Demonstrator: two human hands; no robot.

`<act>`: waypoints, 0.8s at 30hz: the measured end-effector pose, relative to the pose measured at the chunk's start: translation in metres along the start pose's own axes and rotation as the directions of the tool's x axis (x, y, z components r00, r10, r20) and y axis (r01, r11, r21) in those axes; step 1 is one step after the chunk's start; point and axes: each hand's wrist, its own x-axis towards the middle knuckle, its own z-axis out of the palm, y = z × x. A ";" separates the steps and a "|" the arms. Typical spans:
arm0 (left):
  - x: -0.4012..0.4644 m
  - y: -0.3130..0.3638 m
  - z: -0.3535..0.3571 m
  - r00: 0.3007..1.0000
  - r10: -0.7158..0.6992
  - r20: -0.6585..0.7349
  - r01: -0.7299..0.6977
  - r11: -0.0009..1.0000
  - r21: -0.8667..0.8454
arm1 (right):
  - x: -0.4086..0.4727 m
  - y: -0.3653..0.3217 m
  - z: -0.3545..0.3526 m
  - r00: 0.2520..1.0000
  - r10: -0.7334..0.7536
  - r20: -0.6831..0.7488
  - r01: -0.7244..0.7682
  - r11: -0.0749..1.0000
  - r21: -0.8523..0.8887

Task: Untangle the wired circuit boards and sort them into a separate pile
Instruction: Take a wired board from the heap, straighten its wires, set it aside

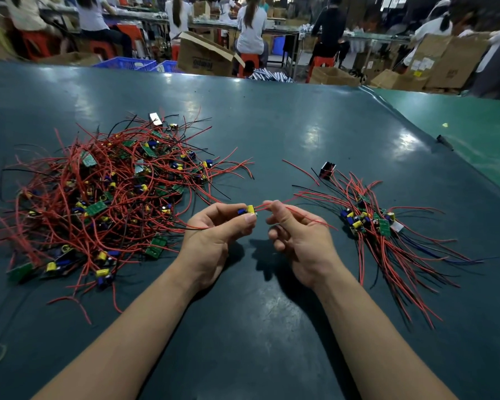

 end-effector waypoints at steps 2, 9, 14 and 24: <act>-0.001 -0.001 0.000 0.999 0.010 0.032 -0.012 0.998 0.059 | 0.001 0.001 0.001 1.000 -0.005 -0.014 0.005 1.000 0.019; 0.000 -0.001 0.002 0.996 -0.010 0.091 -0.002 0.991 0.134 | 0.006 -0.002 -0.005 0.997 0.073 -0.001 -0.072 0.993 0.093; 0.000 0.001 0.002 0.995 -0.037 0.095 0.025 0.992 0.124 | 0.008 -0.007 -0.005 0.992 0.063 -0.111 -0.048 0.990 0.130; -0.004 0.003 0.001 0.985 -0.080 0.154 0.051 0.983 0.179 | 0.009 -0.012 -0.011 0.976 0.177 -0.126 -0.114 0.912 0.395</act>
